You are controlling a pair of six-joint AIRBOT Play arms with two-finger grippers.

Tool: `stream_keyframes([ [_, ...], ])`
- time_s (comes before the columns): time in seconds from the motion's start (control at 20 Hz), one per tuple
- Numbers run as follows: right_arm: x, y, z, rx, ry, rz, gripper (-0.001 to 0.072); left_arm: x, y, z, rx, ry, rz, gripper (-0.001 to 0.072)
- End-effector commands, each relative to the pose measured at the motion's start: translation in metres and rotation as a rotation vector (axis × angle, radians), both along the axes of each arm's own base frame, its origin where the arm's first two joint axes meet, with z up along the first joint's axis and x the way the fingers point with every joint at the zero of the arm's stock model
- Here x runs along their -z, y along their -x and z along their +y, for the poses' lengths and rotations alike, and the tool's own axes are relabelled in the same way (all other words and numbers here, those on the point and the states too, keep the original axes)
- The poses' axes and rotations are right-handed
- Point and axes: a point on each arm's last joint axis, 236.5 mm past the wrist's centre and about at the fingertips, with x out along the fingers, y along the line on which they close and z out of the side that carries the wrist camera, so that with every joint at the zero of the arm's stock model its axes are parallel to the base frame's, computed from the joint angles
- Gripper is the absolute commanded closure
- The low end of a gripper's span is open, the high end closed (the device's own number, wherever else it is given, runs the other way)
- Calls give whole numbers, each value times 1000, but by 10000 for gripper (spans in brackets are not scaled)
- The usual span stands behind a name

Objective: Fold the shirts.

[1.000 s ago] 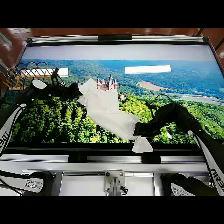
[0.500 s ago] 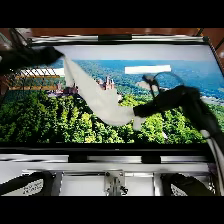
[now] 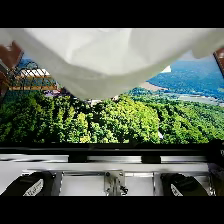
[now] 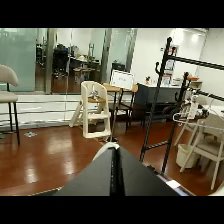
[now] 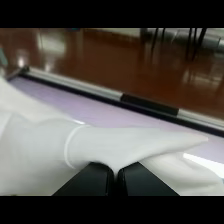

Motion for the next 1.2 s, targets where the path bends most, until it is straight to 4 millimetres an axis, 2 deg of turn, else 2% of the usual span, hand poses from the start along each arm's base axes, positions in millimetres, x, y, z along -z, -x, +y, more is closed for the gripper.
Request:
stream_keyframes([
  [0.0, 12, 39, -13, 13, -15, 107, 649, 57, -19, 16, -96, -85, 216, 669],
  [0.15, 116, 35, -5, 3, 93, 538, 649, 166, -72, 20, -118, -199, 535, 669],
  [0.25, 173, 28, 1, -5, 147, 741, 649, 234, -103, 17, -100, -222, 706, 669],
  [0.4, 239, -17, 12, 43, 120, 847, 648, 348, -138, 10, -61, -245, 980, 668],
  [0.55, 293, -68, 26, 89, 56, 881, 648, 444, -155, -8, 4, -228, 1206, 660],
  [0.6, 308, -83, 30, 96, 55, 893, 648, 467, -157, -17, 31, -208, 1277, 518],
  [0.65, 320, -96, 35, 98, 52, 906, 648, 484, -157, -26, 59, -171, 1348, 145],
  [0.7, 329, -107, 39, 97, 42, 911, 648, 494, -157, -31, 82, -146, 1391, -6],
  [0.8, 340, -125, 48, 93, 17, 906, 648, 501, -152, -29, 96, -172, 1420, -6],
  [0.9, 342, -134, 50, 97, 10, 889, 648, 506, -129, -16, 128, -248, 1480, -1],
  [0.95, 342, -136, 49, 99, 11, 881, 648, 517, -110, -7, 124, -301, 1553, 51],
  [1.0, 342, -136, 48, 102, 17, 878, 648, 530, -94, -8, 137, -321, 1606, 114],
  [1.1, 343, -136, 46, 107, 26, 880, 648, 570, -55, -26, 172, -316, 1708, 99],
  [1.15, 343, -135, 46, 107, 27, 883, 648, 590, -38, -42, 198, -281, 1743, 44],
])
